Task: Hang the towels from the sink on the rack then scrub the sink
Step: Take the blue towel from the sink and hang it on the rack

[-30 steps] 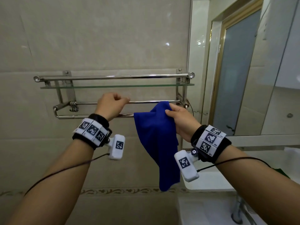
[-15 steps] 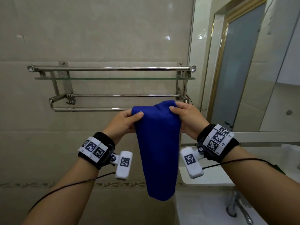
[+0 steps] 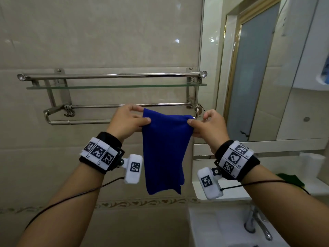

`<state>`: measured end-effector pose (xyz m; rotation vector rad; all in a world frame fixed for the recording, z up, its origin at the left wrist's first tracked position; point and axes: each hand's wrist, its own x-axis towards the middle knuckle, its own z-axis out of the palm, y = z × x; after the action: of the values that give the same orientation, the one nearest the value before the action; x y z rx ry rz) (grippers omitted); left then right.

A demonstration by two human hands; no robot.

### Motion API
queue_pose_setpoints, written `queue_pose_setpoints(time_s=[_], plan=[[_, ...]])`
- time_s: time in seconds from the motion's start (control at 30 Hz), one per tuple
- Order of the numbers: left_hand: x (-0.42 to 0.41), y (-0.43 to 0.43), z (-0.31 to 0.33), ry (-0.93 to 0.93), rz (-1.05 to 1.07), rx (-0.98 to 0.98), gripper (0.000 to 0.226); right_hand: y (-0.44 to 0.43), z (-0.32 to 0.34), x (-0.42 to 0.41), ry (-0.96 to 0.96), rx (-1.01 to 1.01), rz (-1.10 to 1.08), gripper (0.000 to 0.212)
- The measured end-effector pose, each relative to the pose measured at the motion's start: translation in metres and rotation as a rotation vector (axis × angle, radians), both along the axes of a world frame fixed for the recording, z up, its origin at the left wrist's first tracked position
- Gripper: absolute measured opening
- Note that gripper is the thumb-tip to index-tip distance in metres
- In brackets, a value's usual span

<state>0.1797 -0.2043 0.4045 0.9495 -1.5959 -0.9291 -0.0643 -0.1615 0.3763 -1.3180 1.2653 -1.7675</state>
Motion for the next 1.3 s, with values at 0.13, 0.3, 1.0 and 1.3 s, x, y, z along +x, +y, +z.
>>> queue_pose_setpoints(time_s=[0.13,0.3,1.0,1.3], plan=[[-0.01,-0.004,0.005,0.016,0.085,-0.029,0.027,-0.005,0.005,-0.002,-0.05,-0.031,-0.065,0.039],[-0.008,-0.01,-0.007,-0.068,0.163,-0.065,0.025,-0.007,-0.007,-0.012,0.033,-0.055,-0.079,0.032],[-0.045,0.025,-0.12,0.391,-0.04,0.448,0.042,0.03,-0.101,-0.083,-0.393,0.451,0.366,0.054],[-0.078,0.066,-0.209,0.314,-0.124,0.738,0.054,0.075,-0.167,-0.127,-0.402,0.663,0.343,0.058]])
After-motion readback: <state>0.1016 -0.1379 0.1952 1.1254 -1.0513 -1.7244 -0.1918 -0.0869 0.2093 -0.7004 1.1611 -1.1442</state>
